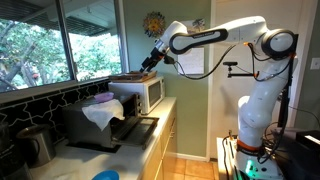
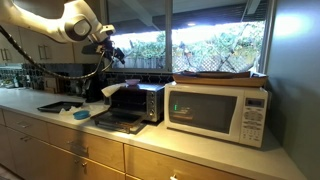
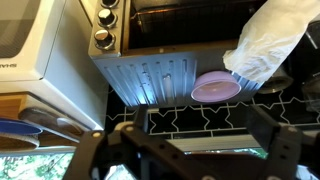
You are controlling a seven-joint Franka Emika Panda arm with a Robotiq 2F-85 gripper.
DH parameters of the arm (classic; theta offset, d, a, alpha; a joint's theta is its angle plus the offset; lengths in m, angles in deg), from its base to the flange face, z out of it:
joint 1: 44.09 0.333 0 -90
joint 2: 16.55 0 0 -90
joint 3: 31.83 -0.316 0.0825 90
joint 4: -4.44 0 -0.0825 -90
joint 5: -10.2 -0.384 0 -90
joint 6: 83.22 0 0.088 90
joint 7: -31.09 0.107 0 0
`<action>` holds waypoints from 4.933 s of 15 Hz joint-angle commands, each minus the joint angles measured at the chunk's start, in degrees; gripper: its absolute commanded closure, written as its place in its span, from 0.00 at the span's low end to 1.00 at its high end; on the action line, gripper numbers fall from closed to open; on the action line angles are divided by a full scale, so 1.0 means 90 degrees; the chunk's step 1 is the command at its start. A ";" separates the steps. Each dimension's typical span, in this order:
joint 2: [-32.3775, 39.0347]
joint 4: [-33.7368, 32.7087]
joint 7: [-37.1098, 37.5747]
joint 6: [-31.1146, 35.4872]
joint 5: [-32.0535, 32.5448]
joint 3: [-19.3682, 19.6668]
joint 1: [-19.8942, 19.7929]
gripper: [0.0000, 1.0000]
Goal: Put the purple bowl in the oven
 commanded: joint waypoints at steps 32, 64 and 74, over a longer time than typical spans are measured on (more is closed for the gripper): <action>0.3999 -0.3208 0.1613 0.0858 -0.0076 0.0133 0.0124 0.00; 0.6128 -0.6594 0.2096 -0.2439 -0.0877 0.0088 0.0140 1.00; 0.4904 -0.4912 0.1811 -0.1047 -0.0889 -0.0074 0.0388 0.99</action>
